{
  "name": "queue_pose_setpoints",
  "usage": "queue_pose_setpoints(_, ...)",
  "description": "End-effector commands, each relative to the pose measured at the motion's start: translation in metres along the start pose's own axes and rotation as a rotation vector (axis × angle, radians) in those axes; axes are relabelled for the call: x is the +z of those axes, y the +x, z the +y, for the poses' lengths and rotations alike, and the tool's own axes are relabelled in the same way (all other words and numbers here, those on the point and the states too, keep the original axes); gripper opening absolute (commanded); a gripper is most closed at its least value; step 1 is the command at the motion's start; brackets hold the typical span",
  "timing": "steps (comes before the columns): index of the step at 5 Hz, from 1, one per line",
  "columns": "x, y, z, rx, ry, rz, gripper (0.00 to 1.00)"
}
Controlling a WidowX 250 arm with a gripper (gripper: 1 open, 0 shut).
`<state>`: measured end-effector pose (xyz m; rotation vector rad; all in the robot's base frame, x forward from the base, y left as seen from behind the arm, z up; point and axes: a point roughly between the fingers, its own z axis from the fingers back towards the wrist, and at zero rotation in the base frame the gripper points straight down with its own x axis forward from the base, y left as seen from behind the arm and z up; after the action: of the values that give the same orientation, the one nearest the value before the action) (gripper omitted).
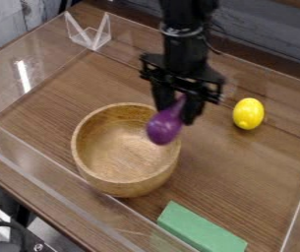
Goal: Put the purple eggplant in the brown bowl
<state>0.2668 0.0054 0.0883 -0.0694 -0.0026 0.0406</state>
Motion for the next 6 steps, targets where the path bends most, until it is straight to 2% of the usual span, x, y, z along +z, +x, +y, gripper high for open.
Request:
queue_pose_setpoints(1,0.013,0.003,-0.004,-0.017,0.003,-0.061,0.0)
queue_pose_setpoints(6,0.014,-0.008,-0.007,0.009,-0.015,-0.041,0.0)
